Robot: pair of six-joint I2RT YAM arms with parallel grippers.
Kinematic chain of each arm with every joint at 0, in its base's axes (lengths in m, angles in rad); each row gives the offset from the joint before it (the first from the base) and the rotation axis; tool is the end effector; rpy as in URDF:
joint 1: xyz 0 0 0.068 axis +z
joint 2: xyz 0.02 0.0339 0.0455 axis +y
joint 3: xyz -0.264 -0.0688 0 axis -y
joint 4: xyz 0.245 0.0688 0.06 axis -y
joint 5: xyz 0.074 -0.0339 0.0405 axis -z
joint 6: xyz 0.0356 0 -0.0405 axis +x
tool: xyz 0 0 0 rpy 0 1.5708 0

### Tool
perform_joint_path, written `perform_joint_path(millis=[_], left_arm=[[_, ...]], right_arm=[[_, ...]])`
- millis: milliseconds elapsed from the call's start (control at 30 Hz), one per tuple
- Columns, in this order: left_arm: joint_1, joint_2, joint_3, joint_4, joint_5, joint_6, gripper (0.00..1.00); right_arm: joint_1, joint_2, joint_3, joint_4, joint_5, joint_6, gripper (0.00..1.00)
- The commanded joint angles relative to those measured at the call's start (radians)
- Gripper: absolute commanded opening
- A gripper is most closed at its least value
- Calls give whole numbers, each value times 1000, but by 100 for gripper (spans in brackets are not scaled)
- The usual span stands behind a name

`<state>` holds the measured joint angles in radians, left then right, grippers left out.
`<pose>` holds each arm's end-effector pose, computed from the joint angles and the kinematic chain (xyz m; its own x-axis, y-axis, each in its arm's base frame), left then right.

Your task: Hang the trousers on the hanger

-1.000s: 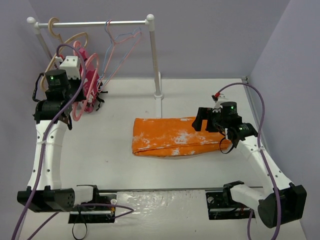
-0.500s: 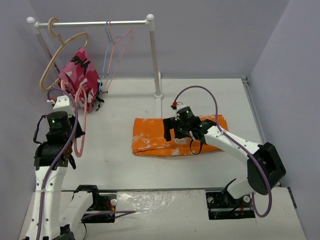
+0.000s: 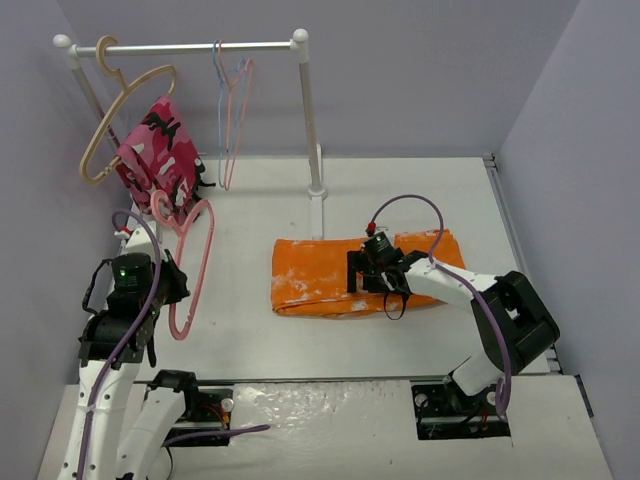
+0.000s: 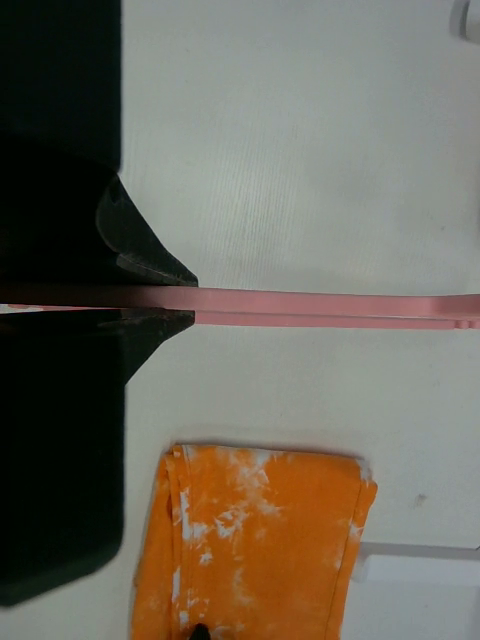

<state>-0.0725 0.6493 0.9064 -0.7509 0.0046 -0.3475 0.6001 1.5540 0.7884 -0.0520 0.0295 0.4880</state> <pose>0.1276 -0.0094 0.3415 -0.4705 -0.3073 -0.8272 -0.0891 0.9492 -0.3019 0.2554 0.1735 0.1710 -0.7886 0.0282 -0.6142 -0.2016 0.9318 0.3017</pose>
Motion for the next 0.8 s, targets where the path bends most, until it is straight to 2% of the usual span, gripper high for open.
perform_joint_path(millis=[0, 133, 233, 300, 433, 533, 567, 633, 700, 767], left_arm=[[-53, 6, -36, 161, 104, -74, 0], [-170, 16, -95, 250, 32, -103, 0], [-274, 29, -136, 329, -12, -120, 0], [-359, 49, -167, 404, -91, -131, 0], [-463, 64, -200, 495, -219, -147, 0], [-500, 48, -230, 515, -279, -174, 0], [-506, 37, -239, 516, -298, -180, 0], [-508, 13, -260, 514, -329, -182, 0], [-508, -6, -268, 513, -353, -179, 0], [-509, -22, -262, 499, -362, -171, 0]], right_arm=[[-122, -13, -73, -211, 90, 57, 94], [-128, -100, -53, -244, 145, 57, 94], [-80, -146, 4, -249, 159, 28, 94], [-9, -186, 85, -250, 166, 11, 94], [72, -167, 231, -238, 141, -6, 91], [145, -103, 292, -205, 106, -50, 83], [166, -78, 314, -186, 84, -66, 78], [180, -36, 329, -132, 13, -112, 41], [184, 3, 336, -57, -55, -130, 15], [184, 42, 353, 20, -116, -150, 2]])
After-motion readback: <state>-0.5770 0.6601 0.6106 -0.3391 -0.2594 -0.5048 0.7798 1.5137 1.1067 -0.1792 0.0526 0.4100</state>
